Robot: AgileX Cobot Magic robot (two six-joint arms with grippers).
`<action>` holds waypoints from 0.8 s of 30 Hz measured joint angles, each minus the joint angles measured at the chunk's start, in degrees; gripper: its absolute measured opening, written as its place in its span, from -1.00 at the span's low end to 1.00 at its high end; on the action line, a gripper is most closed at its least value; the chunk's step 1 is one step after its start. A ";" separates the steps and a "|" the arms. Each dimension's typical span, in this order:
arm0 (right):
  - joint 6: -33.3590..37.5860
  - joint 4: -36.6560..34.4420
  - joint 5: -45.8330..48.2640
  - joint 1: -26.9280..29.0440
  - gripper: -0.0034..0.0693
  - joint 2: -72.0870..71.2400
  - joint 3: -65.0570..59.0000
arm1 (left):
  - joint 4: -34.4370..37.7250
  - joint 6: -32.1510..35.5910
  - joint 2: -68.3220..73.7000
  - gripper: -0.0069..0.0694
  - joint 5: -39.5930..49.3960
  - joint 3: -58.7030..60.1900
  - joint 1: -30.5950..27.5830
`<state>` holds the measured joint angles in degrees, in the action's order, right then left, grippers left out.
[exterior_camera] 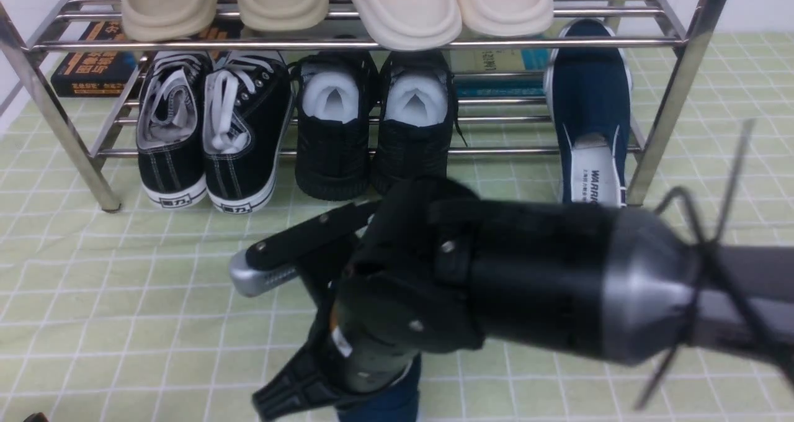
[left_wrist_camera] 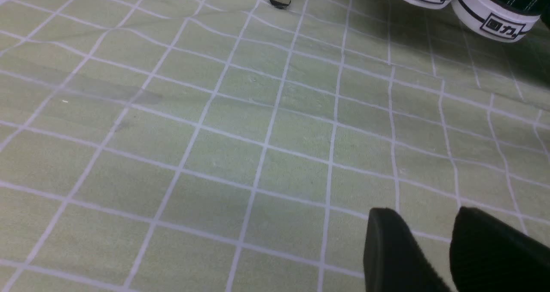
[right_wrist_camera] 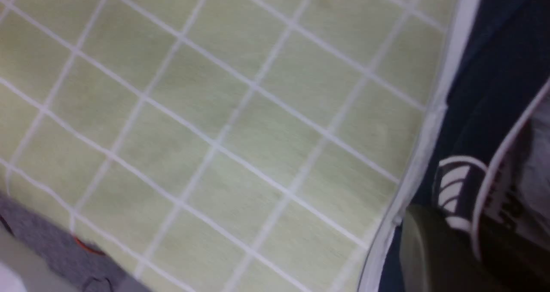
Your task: Take the shoes off the shelf with your hand from the green coffee tablecloth.
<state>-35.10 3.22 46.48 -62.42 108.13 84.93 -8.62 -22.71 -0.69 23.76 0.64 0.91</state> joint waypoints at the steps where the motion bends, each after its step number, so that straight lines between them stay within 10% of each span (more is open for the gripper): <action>1: -0.68 0.00 -1.52 0.00 -0.76 0.77 0.00 | 0.00 0.00 0.00 -0.19 0.00 0.00 0.00; 9: -4.62 -2.62 -3.35 0.00 -0.74 3.45 0.00 | 0.00 0.00 0.00 -0.19 0.00 0.00 0.00; 24: 11.06 -16.24 13.85 0.03 -0.75 -10.14 2.02 | 0.00 0.00 0.00 -0.19 0.00 0.00 0.00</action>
<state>-24.05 -13.02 60.33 -62.39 97.99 86.96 -8.62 -22.71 -0.69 23.76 0.64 0.91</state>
